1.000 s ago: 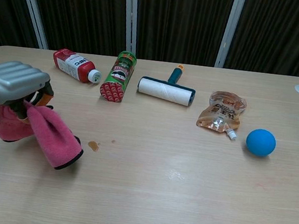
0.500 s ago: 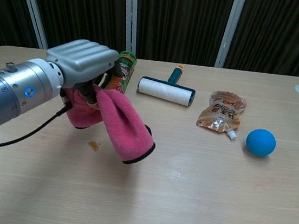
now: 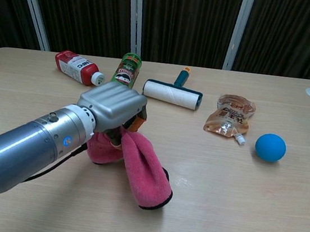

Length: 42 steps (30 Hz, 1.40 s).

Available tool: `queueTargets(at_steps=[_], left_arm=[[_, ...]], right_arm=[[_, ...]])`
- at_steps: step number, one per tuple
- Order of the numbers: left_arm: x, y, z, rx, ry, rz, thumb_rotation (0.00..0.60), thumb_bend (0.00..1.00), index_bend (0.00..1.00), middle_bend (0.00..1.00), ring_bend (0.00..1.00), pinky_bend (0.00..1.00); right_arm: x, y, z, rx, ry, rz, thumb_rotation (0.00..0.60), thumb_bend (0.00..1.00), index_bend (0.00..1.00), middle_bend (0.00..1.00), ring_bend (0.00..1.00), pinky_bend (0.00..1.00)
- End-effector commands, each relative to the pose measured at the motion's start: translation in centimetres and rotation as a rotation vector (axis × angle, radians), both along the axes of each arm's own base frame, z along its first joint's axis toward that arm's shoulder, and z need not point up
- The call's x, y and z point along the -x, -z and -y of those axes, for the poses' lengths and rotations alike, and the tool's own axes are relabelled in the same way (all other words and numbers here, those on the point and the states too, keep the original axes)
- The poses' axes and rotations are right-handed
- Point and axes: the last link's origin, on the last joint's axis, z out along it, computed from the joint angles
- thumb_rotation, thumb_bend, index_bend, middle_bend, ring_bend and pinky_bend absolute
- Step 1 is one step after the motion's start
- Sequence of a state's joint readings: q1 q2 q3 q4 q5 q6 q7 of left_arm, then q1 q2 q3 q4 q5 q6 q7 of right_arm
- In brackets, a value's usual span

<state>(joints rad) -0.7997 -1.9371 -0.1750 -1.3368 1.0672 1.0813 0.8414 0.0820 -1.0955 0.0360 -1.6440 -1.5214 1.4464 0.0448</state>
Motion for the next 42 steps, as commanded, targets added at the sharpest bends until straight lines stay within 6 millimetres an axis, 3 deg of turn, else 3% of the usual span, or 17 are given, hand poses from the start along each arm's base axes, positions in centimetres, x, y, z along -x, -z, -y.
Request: queueTargets(at_steps=[1, 10, 18, 28, 42], left_arm=[[0.0, 0.9, 0.3, 0.022, -0.001, -0.004, 0.6, 0.37, 0.76, 0.64, 0.53, 0.5], [1.3, 2.3, 0.5, 0.041, -0.011, -0.047, 0.6, 0.37, 0.76, 0.64, 0.53, 0.5], [3.6, 1.8, 0.2, 0.023, -0.052, -0.085, 0.6, 0.37, 0.76, 0.64, 0.53, 0.5], [9.4, -0.6, -0.4, -0.017, -0.152, -0.14, 0.6, 0.38, 0.76, 0.64, 0.53, 0.5], [17.4, -6.6, -1.4, -0.123, -0.26, -0.197, 0.6, 0.38, 0.76, 0.64, 0.53, 0.5]], right_arm=[[0.0, 0.0, 0.0, -0.003, 0.003, 0.003, 0.6, 0.01, 0.0, 0.0, 0.0, 0.06], [-0.1, 0.0, -0.1, -0.004, 0.004, 0.007, 0.6, 0.01, 0.0, 0.0, 0.0, 0.06], [-0.2, 0.2, -0.1, -0.01, -0.004, 0.002, 0.6, 0.01, 0.0, 0.0, 0.0, 0.06], [-0.3, 0.4, -0.2, -0.014, -0.008, -0.01, 0.6, 0.01, 0.0, 0.0, 0.0, 0.06], [-0.4, 0.5, -0.2, -0.011, -0.007, -0.024, 0.6, 0.01, 0.0, 0.0, 0.0, 0.06]])
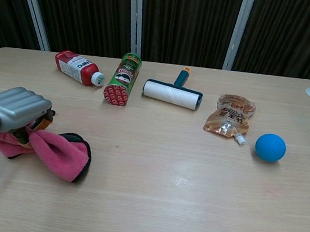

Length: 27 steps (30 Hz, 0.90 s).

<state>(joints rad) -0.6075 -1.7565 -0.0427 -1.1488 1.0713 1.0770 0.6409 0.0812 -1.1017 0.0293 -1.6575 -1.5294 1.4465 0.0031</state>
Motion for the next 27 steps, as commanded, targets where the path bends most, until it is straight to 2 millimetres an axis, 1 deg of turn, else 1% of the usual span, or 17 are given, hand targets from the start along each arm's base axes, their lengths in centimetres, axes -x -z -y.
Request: queueTargets(at_steps=[1, 5, 7, 9, 12, 15, 17, 23, 27], left_arm=[[1.7, -1.5, -0.3, -0.031, -0.02, -0.026, 0.6, 0.38, 0.76, 0.64, 0.53, 0.5], [3.5, -3.3, -0.8, -0.063, -0.057, -0.045, 0.6, 0.38, 0.76, 0.64, 0.53, 0.5], [3.9, -3.8, -0.9, -0.069, -0.063, -0.05, 0.6, 0.38, 0.76, 0.64, 0.53, 0.5], [4.2, -4.0, -0.9, -0.068, -0.064, -0.056, 0.6, 0.38, 0.76, 0.64, 0.53, 0.5], [4.0, -3.8, -0.8, -0.059, -0.062, -0.052, 0.6, 0.38, 0.76, 0.64, 0.53, 0.5], [3.1, -3.0, -0.7, -0.044, -0.053, -0.03, 0.6, 0.38, 0.76, 0.64, 0.53, 0.5], [2.2, -2.3, -0.6, -0.029, -0.04, -0.016, 0.6, 0.38, 0.76, 0.64, 0.53, 0.5], [-1.5, 0.4, 0.1, 0.022, 0.025, 0.022, 0.6, 0.38, 0.76, 0.64, 0.53, 0.5], [-4.8, 2.5, 0.8, 0.06, 0.056, 0.077, 0.6, 0.38, 0.76, 0.64, 0.53, 0.5]], right_arm=[[0.0, 0.0, 0.0, 0.0, -0.002, -0.003, 0.6, 0.01, 0.0, 0.0, 0.0, 0.06], [-0.1, 0.0, 0.0, 0.003, -0.005, -0.004, 0.6, 0.01, 0.0, 0.0, 0.0, 0.06], [-0.1, 0.0, 0.0, 0.004, -0.005, -0.004, 0.6, 0.01, 0.0, 0.0, 0.0, 0.06], [-0.1, 0.0, 0.0, 0.004, -0.007, -0.006, 0.6, 0.01, 0.0, 0.0, 0.0, 0.06], [-0.2, 0.0, 0.0, 0.004, -0.01, -0.007, 0.6, 0.01, 0.0, 0.0, 0.0, 0.06], [-0.2, 0.1, 0.1, 0.004, -0.01, -0.007, 0.6, 0.01, 0.0, 0.0, 0.0, 0.06], [-0.2, 0.1, 0.1, 0.005, -0.011, -0.006, 0.6, 0.01, 0.0, 0.0, 0.0, 0.06], [-0.1, -0.1, 0.2, 0.007, -0.01, -0.002, 0.6, 0.01, 0.0, 0.0, 0.0, 0.06], [0.0, -0.2, 0.2, 0.008, -0.01, 0.004, 0.6, 0.01, 0.0, 0.0, 0.0, 0.06]])
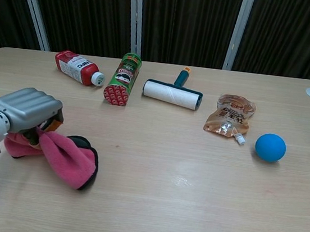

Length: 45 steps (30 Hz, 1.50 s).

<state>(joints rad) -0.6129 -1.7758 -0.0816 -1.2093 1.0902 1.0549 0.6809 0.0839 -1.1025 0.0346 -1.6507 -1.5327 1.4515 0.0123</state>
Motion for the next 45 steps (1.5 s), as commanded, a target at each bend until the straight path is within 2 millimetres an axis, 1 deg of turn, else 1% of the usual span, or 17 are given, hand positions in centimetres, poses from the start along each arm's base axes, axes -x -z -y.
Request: queueTargets(at_steps=[1, 5, 10, 16, 20, 22, 25, 28, 31, 32, 34, 36, 38, 40, 42, 45], left_arm=[[-2.7, 1.5, 0.5, 0.029, 0.034, 0.037, 0.6, 0.38, 0.76, 0.64, 0.53, 0.5], [-5.4, 3.0, 1.4, 0.062, 0.09, 0.064, 0.6, 0.38, 0.76, 0.64, 0.53, 0.5], [-8.1, 4.6, 2.2, 0.084, 0.103, 0.116, 0.6, 0.38, 0.76, 0.64, 0.53, 0.5], [-10.5, 5.8, 3.0, 0.1, 0.136, 0.158, 0.6, 0.38, 0.76, 0.64, 0.53, 0.5], [-11.2, 5.9, 2.5, 0.082, 0.154, 0.157, 0.6, 0.38, 0.76, 0.64, 0.53, 0.5], [-10.9, 5.7, 2.0, 0.063, 0.172, 0.124, 0.6, 0.38, 0.76, 0.64, 0.53, 0.5], [-9.6, 5.1, 1.1, 0.035, 0.164, 0.084, 0.6, 0.38, 0.76, 0.64, 0.53, 0.5], [-7.9, 4.1, 0.2, 0.006, 0.136, 0.054, 0.6, 0.38, 0.76, 0.64, 0.53, 0.49], [-5.6, 2.6, -0.8, -0.033, 0.123, 0.005, 0.6, 0.38, 0.76, 0.64, 0.53, 0.49], [-5.2, 2.2, -1.0, -0.039, 0.119, -0.001, 0.6, 0.38, 0.76, 0.64, 0.53, 0.49], [-3.8, 0.8, -1.7, -0.073, 0.095, -0.011, 0.6, 0.38, 0.76, 0.64, 0.53, 0.49], [-2.7, -0.6, -2.2, -0.102, 0.073, -0.01, 0.6, 0.38, 0.76, 0.64, 0.53, 0.49], [-1.6, -2.3, -2.8, -0.138, 0.049, -0.004, 0.6, 0.38, 0.76, 0.64, 0.53, 0.49], [-0.8, -3.9, -3.2, -0.168, 0.029, 0.001, 0.6, 0.38, 0.76, 0.64, 0.53, 0.49], [0.0, -6.0, -3.8, -0.208, 0.013, -0.002, 0.6, 0.38, 0.76, 0.64, 0.53, 0.49], [0.4, -8.4, -4.5, -0.252, 0.005, 0.003, 0.6, 0.38, 0.76, 0.64, 0.53, 0.49]], right_arm=[[0.0, 0.0, 0.0, -0.001, -0.001, 0.001, 0.6, 0.01, 0.0, 0.0, 0.0, 0.06], [0.0, -0.1, 0.1, 0.001, -0.006, 0.004, 0.6, 0.01, 0.0, 0.0, 0.0, 0.06], [0.0, -0.1, 0.1, 0.004, -0.007, 0.008, 0.6, 0.01, 0.0, 0.0, 0.0, 0.06], [0.0, -0.1, 0.1, 0.009, -0.012, 0.008, 0.6, 0.01, 0.0, 0.0, 0.0, 0.06], [0.0, -0.1, 0.1, 0.008, -0.012, 0.007, 0.6, 0.01, 0.0, 0.0, 0.0, 0.06], [0.0, -0.1, 0.1, 0.008, -0.011, 0.007, 0.6, 0.01, 0.0, 0.0, 0.0, 0.06], [0.1, -0.1, 0.1, 0.007, -0.009, 0.008, 0.6, 0.01, 0.0, 0.0, 0.0, 0.06], [0.0, -0.2, 0.1, 0.008, -0.01, 0.007, 0.6, 0.01, 0.0, 0.0, 0.0, 0.06], [0.0, -0.1, 0.0, 0.003, -0.011, 0.003, 0.6, 0.01, 0.0, 0.0, 0.0, 0.06], [0.0, -0.1, 0.0, 0.002, -0.012, 0.001, 0.6, 0.01, 0.0, 0.0, 0.0, 0.06], [-0.1, 0.0, 0.0, -0.001, -0.014, -0.001, 0.6, 0.01, 0.0, 0.0, 0.0, 0.06], [-0.1, 0.1, 0.0, -0.004, -0.016, -0.005, 0.6, 0.01, 0.0, 0.0, 0.0, 0.06], [-0.1, 0.2, 0.0, -0.005, -0.017, -0.007, 0.6, 0.01, 0.0, 0.0, 0.0, 0.06], [-0.2, 0.2, 0.0, -0.006, -0.019, -0.01, 0.6, 0.01, 0.0, 0.0, 0.0, 0.06], [-0.2, 0.2, -0.1, -0.007, -0.02, -0.014, 0.6, 0.01, 0.0, 0.0, 0.0, 0.06], [-0.2, 0.3, -0.1, -0.007, -0.021, -0.018, 0.6, 0.01, 0.0, 0.0, 0.0, 0.06]])
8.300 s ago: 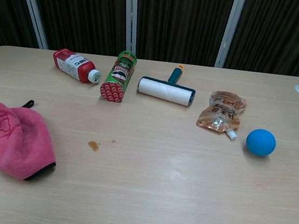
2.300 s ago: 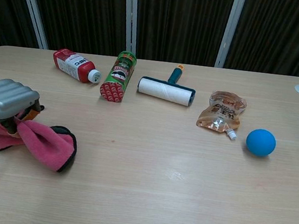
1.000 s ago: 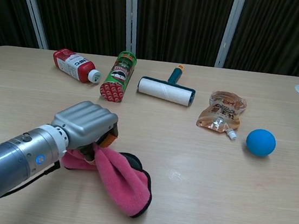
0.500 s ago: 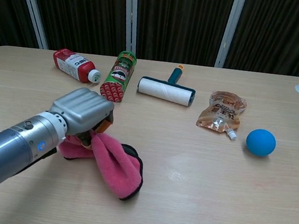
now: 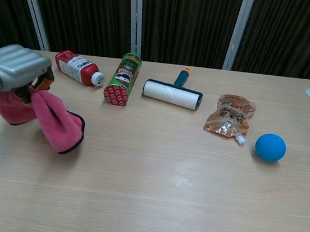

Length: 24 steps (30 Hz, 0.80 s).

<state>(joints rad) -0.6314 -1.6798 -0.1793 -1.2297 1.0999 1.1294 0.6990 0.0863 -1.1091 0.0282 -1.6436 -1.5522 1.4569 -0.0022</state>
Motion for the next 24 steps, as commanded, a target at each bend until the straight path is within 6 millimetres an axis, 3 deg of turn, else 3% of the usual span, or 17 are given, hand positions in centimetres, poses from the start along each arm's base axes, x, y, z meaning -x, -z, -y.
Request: queueTargets(at_steps=[1, 7, 14, 16, 18, 20, 24], left_arm=[[0.7, -3.4, -0.9, -0.069, -0.022, 0.023, 0.6, 0.38, 0.76, 0.64, 0.53, 0.49], [1.0, -6.6, -1.9, -0.122, -0.05, 0.053, 0.6, 0.38, 0.75, 0.61, 0.51, 0.49], [0.6, -6.6, -1.7, -0.101, -0.068, 0.095, 0.6, 0.36, 0.68, 0.51, 0.45, 0.47], [0.4, -6.1, -1.4, -0.084, -0.064, 0.099, 0.6, 0.3, 0.55, 0.4, 0.37, 0.39], [0.3, -5.3, -0.9, -0.034, -0.066, 0.122, 0.6, 0.12, 0.26, 0.15, 0.17, 0.22], [-0.2, -4.0, 0.2, 0.083, -0.094, 0.187, 0.6, 0.02, 0.08, 0.02, 0.04, 0.11], [-0.4, -4.1, 1.3, 0.117, -0.088, 0.19, 0.6, 0.0, 0.01, 0.0, 0.0, 0.01]], right_arm=[[0.0, 0.0, 0.0, 0.0, -0.001, -0.001, 0.6, 0.01, 0.0, 0.0, 0.0, 0.06], [-0.1, 0.2, 0.0, -0.003, -0.002, -0.004, 0.6, 0.01, 0.0, 0.0, 0.0, 0.06], [0.0, 0.2, 0.2, -0.005, -0.003, -0.001, 0.6, 0.01, 0.0, 0.0, 0.0, 0.06], [0.0, 0.2, 0.2, -0.004, -0.003, -0.002, 0.6, 0.01, 0.0, 0.0, 0.0, 0.06], [0.0, 0.2, 0.2, -0.006, -0.002, 0.002, 0.6, 0.01, 0.0, 0.0, 0.0, 0.06], [0.1, 0.2, 0.2, -0.009, 0.001, 0.007, 0.6, 0.01, 0.0, 0.0, 0.0, 0.06], [0.1, 0.2, 0.2, -0.011, 0.0, 0.005, 0.6, 0.01, 0.0, 0.0, 0.0, 0.06]])
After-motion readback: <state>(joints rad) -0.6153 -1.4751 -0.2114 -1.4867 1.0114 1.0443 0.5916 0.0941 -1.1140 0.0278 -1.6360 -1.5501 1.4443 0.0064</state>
